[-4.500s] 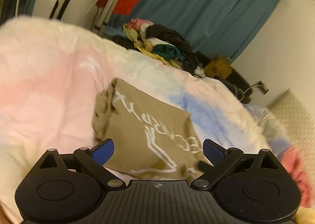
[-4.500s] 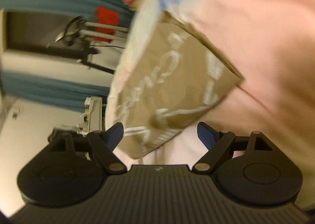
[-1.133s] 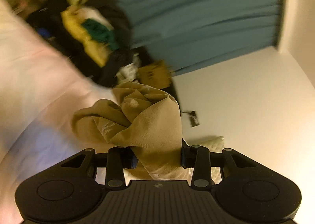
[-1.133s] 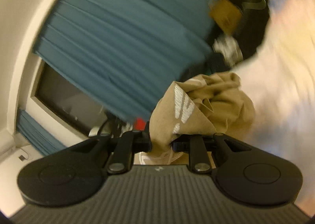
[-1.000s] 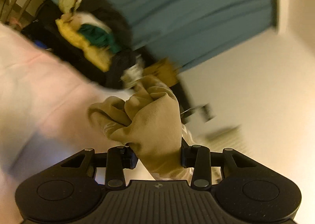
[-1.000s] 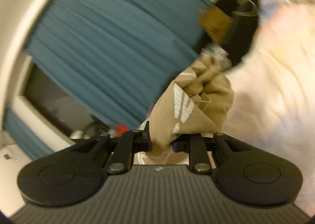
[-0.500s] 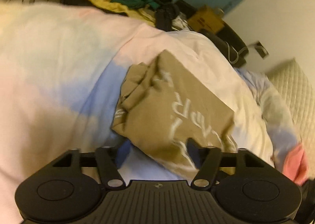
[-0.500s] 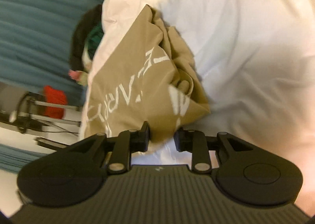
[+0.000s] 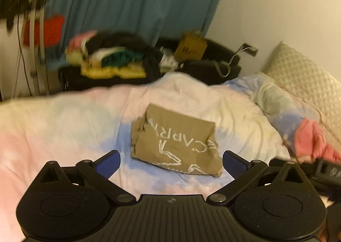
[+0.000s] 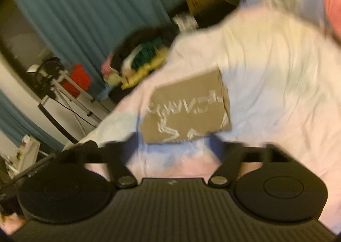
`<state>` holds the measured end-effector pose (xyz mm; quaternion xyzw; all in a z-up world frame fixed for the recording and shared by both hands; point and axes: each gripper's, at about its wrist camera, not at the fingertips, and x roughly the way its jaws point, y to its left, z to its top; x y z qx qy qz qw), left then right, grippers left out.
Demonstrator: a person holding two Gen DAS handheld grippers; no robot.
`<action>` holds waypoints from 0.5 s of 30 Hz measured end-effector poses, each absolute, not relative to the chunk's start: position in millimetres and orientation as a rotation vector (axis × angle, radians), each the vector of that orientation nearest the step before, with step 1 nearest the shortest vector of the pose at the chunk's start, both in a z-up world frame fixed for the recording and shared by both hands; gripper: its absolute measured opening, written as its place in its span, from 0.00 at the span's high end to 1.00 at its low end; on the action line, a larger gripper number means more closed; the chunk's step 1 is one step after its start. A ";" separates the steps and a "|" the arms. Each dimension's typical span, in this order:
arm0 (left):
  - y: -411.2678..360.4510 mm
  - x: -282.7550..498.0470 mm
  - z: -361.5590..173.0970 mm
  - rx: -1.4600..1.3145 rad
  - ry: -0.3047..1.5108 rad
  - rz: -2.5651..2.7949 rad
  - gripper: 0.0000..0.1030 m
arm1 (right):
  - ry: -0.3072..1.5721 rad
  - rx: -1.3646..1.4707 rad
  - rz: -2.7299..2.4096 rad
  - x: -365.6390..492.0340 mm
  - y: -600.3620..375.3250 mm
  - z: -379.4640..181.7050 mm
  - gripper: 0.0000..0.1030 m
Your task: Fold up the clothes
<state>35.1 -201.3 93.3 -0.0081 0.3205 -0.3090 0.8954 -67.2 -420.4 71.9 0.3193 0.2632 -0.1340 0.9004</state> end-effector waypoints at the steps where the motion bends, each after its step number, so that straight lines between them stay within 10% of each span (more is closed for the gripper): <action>1: -194.1 21.5 98.7 0.000 0.639 -0.646 0.00 | 0.537 0.640 -0.263 -76.5 -414.5 77.0 0.16; 15: -128.6 -79.3 103.4 0.066 0.378 -0.648 0.00 | 0.330 0.389 -0.243 -168.7 -343.5 85.5 0.16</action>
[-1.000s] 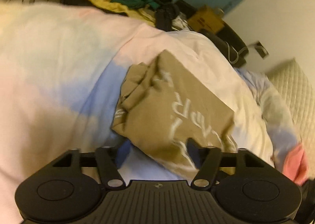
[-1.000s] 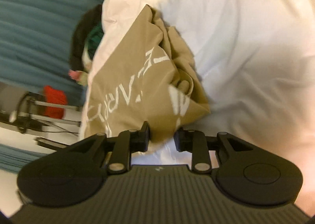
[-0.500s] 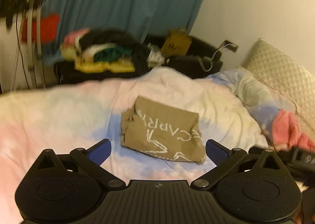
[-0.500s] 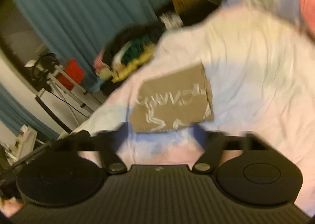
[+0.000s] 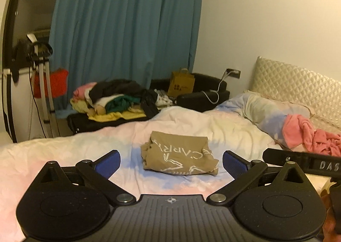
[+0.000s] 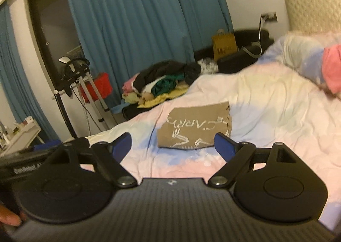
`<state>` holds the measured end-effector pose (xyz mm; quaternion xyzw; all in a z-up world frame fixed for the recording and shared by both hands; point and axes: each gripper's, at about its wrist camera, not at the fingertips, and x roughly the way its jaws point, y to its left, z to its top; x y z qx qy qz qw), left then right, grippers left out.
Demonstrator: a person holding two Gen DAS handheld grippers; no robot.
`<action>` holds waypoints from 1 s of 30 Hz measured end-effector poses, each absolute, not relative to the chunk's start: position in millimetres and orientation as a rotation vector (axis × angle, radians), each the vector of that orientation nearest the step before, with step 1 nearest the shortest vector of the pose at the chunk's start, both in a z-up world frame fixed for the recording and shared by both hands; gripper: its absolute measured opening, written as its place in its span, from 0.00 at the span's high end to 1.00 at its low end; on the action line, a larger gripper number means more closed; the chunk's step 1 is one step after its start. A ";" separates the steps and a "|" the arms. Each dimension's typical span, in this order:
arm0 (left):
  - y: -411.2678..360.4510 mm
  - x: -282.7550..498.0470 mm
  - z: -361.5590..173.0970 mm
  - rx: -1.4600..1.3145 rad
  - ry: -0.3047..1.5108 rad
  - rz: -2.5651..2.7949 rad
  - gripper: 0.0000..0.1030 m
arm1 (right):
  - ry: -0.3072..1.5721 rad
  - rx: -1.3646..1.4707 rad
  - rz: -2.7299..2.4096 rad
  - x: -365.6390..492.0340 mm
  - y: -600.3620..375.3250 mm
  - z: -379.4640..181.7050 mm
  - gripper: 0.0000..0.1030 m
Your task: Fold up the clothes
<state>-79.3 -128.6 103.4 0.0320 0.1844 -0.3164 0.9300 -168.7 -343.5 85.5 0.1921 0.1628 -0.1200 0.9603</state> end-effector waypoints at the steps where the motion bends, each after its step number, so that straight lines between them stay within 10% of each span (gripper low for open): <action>1: -126.5 -81.5 100.6 0.066 0.369 -0.648 0.00 | 0.316 0.379 -0.245 -170.6 -340.0 81.1 0.16; 30: -93.8 -72.8 18.9 0.024 0.402 -0.571 0.00 | 0.224 0.167 -0.332 -159.5 -296.8 17.6 0.16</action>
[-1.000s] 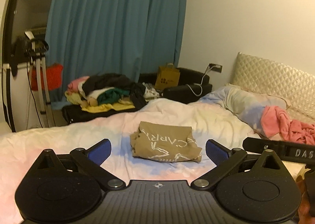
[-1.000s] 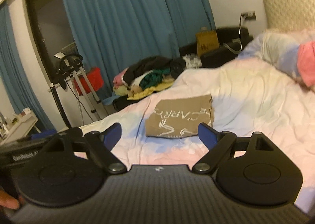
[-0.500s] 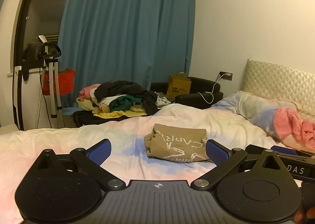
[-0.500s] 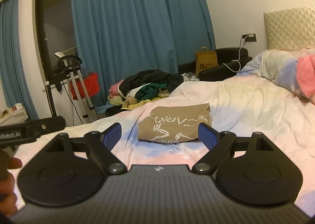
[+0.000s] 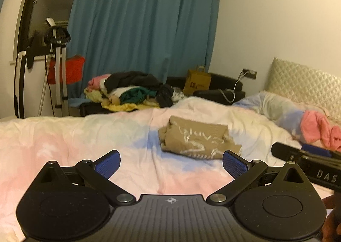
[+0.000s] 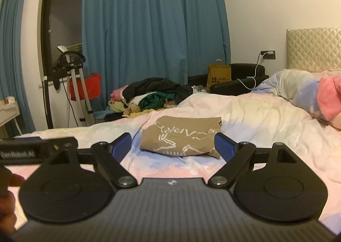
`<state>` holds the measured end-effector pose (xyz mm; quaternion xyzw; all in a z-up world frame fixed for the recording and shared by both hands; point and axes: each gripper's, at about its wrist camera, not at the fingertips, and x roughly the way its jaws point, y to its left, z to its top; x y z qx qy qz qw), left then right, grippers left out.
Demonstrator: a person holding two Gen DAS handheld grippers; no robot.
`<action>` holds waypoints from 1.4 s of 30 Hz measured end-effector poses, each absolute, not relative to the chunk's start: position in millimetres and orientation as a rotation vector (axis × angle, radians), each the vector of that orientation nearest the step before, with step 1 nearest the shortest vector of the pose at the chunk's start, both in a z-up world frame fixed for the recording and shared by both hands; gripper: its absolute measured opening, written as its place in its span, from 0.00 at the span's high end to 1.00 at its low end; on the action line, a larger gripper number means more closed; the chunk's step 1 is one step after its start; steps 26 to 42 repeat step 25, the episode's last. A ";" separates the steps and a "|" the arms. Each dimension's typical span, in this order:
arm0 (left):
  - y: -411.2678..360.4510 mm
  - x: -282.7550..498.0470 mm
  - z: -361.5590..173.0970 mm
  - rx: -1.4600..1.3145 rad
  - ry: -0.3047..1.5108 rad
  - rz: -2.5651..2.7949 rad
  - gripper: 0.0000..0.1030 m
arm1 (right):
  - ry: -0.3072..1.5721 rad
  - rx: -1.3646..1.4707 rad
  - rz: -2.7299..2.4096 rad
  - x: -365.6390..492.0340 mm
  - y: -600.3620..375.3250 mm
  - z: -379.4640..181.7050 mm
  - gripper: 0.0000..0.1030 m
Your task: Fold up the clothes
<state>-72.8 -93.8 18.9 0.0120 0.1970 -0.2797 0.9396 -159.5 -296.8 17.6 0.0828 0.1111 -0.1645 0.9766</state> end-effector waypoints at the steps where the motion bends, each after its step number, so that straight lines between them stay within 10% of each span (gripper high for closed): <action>1: -94.4 -72.9 17.6 0.029 0.404 -0.570 0.00 | 0.230 0.164 -0.336 -159.8 -296.3 17.6 0.16; 42: -99.5 -83.3 24.5 0.037 0.363 -0.536 0.00 | 0.245 0.191 -0.333 -165.1 -297.2 14.8 0.16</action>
